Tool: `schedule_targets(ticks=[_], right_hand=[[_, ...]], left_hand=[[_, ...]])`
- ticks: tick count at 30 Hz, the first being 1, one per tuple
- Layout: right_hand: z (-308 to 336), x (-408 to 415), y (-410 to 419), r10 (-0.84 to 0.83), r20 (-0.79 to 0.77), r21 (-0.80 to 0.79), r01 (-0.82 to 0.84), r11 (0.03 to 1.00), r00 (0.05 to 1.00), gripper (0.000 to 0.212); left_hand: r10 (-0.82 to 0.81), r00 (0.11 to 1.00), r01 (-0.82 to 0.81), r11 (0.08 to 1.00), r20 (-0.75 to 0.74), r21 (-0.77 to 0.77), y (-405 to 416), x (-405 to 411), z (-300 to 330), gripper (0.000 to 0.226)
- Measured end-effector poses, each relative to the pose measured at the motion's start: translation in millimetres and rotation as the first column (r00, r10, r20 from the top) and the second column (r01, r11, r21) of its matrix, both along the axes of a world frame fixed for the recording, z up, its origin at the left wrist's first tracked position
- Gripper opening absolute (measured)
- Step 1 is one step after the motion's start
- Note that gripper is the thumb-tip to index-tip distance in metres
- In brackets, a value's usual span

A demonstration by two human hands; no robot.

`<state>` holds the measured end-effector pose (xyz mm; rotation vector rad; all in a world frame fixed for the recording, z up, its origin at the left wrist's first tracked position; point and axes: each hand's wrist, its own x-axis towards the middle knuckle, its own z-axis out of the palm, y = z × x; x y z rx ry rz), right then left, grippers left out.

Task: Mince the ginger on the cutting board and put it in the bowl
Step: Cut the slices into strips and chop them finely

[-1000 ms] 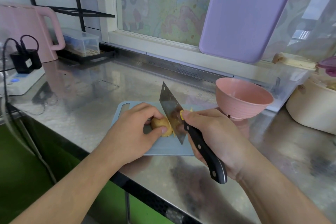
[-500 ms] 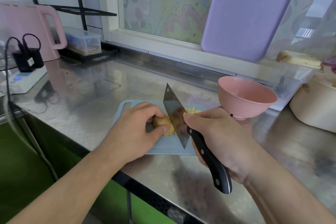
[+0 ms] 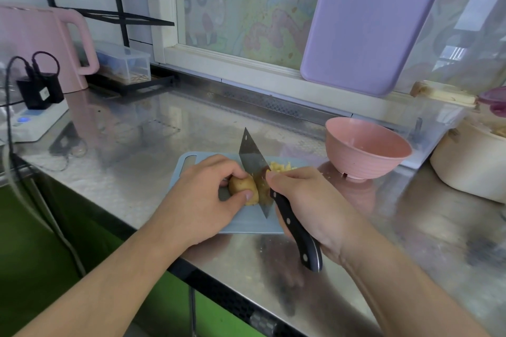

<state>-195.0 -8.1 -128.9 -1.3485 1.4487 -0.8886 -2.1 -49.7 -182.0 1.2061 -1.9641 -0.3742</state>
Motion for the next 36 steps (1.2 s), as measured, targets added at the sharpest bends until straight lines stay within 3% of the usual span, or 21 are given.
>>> schedule_targets(ticks=[4, 17, 20, 24, 30, 36], right_hand=[[3.0, -3.4, 6.3, 0.005, 0.123, 0.071, -0.013, 0.997, 0.992, 0.032], [16.3, -3.4, 13.1, -0.053, 0.285, 0.046, 0.042, 0.998, 0.957, 0.050], [17.3, -5.7, 13.1, -0.064, 0.294, 0.033, 0.057, 0.998, 0.954, 0.053], [18.2, -7.1, 12.1, -0.068, 0.312, 0.060, 0.051, 0.997, 0.948, 0.036], [19.8, -7.2, 15.0, -0.060, 0.330, 0.041, 0.049, 0.998, 0.942, 0.052], [24.5, -5.4, 22.3, 0.019, 0.237, -0.034, -0.012, 0.999, 0.971, 0.059]], left_hand=[[0.003, 1.000, -0.003, 1.000, -0.004, -0.001, 0.3, 0.0, 1.3, 0.016], [0.016, 0.999, -0.016, 1.000, 0.029, 0.003, 4.0, -0.6, 3.7, 0.017], [0.010, 0.999, -0.010, 1.000, 0.039, -0.003, 4.7, -0.7, 4.6, 0.017], [0.013, 0.999, -0.013, 1.000, 0.040, -0.006, 4.9, -0.9, 4.8, 0.018], [0.014, 0.999, -0.014, 1.000, 0.040, 0.007, 4.3, -1.0, 3.0, 0.022], [0.026, 1.000, -0.026, 1.000, 0.012, 0.013, 3.8, -0.9, 1.3, 0.020]])
